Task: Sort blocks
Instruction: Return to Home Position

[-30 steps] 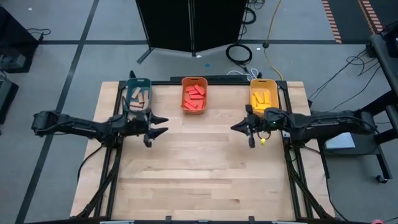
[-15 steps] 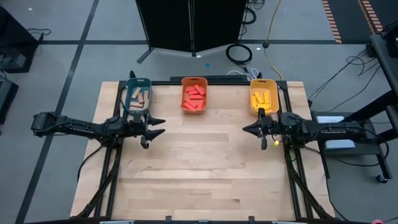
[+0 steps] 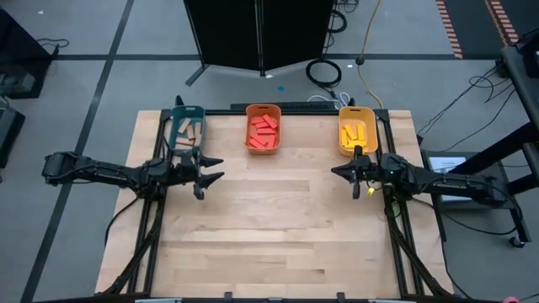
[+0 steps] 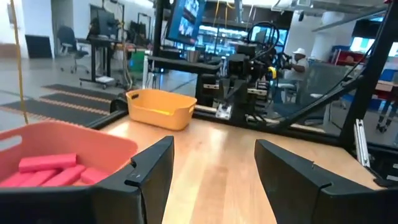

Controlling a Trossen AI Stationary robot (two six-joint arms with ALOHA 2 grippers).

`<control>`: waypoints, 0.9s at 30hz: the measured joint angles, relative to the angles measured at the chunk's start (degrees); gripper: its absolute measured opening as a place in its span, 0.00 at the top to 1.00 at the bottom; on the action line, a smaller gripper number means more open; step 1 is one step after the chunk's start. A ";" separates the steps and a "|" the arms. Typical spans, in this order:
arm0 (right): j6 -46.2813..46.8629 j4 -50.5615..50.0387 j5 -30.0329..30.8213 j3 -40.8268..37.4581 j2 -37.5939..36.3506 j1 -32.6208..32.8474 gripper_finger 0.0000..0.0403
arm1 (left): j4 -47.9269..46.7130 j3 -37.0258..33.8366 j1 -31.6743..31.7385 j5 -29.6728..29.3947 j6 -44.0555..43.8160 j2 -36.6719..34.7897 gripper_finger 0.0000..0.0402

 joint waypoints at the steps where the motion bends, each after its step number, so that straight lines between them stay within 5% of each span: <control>1: -0.19 0.10 0.46 0.04 -0.34 -0.28 1.00 | 0.48 0.00 0.00 -0.04 0.34 -0.01 0.45; 8: -3.87 -4.86 2.79 0.06 -4.02 -1.15 1.00 | -0.53 -0.11 -0.05 0.89 0.81 -4.75 0.45; 16: -6.07 -6.51 3.92 0.11 -5.70 -1.15 1.00 | -14.55 -0.13 0.02 -10.14 -8.26 -10.06 0.45; 27: -4.47 -6.47 3.97 0.11 -5.68 -1.15 1.00 | -19.25 -0.15 0.02 -9.04 -10.35 -10.03 0.45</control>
